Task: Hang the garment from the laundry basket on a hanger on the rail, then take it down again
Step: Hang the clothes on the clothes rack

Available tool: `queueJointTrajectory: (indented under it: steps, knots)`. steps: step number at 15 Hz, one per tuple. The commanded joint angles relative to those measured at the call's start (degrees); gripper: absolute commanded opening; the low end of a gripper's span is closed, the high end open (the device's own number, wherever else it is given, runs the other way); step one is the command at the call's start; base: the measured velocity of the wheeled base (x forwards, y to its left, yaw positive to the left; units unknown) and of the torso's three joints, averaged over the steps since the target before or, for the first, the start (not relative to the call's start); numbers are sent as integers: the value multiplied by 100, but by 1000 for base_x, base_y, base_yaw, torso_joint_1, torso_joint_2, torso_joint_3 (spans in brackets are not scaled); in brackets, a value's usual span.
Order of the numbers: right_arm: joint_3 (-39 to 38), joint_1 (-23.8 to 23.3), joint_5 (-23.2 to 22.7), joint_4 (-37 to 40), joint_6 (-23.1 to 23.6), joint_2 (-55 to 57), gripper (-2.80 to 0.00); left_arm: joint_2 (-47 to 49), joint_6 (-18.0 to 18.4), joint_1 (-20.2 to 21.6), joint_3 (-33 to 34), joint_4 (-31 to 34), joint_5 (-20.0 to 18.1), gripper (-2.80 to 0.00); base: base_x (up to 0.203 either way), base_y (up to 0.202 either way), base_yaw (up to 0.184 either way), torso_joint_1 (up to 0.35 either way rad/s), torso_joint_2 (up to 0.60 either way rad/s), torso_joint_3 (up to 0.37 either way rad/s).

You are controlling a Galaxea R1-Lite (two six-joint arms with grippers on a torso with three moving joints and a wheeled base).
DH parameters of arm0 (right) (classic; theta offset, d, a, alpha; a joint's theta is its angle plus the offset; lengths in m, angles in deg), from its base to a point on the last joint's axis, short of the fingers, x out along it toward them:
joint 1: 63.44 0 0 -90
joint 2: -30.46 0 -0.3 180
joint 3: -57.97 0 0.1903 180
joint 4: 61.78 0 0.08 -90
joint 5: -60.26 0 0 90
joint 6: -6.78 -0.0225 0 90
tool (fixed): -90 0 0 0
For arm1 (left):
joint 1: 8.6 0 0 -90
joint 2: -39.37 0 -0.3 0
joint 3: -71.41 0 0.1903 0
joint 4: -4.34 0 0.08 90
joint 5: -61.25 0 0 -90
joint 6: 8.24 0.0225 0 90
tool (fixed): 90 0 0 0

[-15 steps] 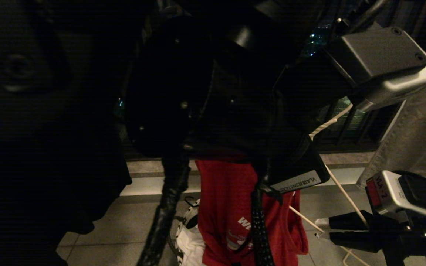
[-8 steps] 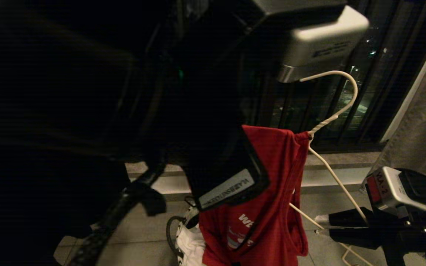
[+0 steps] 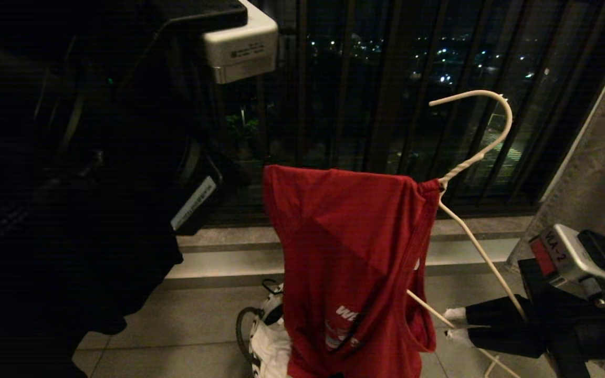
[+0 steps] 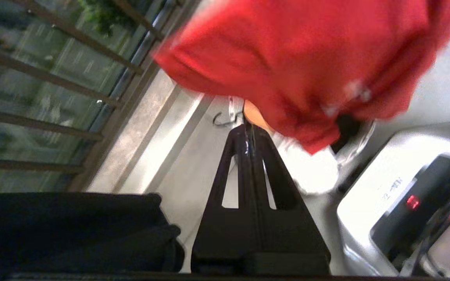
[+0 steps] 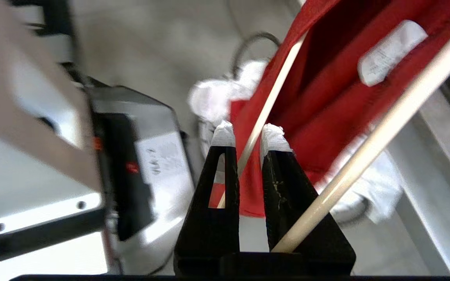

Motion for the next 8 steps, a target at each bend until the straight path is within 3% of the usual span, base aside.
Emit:
queueJointTrajectory:
  steps: [1, 3, 7, 8]
  knots:
    - [-23, 60, -46, 12, 19, -7, -280, -66, 13, 529, -262, 34, -593, -280, 0, 0, 0, 0, 0, 0]
    - [-79, 300, -110, 82, 19, -23, -280, -70, 66, 1113, -568, 106, -1684, -280, 0, 0, 0, 0, 0, 0]
    - [-100, 1040, -468, 685, 27, -144, -280, 79, 422, 1425, -719, 916, -3052, -280, 0, 0, 0, 0, 0, 0]
    - [-110, 1132, -492, 771, 33, -157, -280, 149, 470, 1439, -702, 1187, -3244, -280, 0, 0, 0, 0, 0, 0]
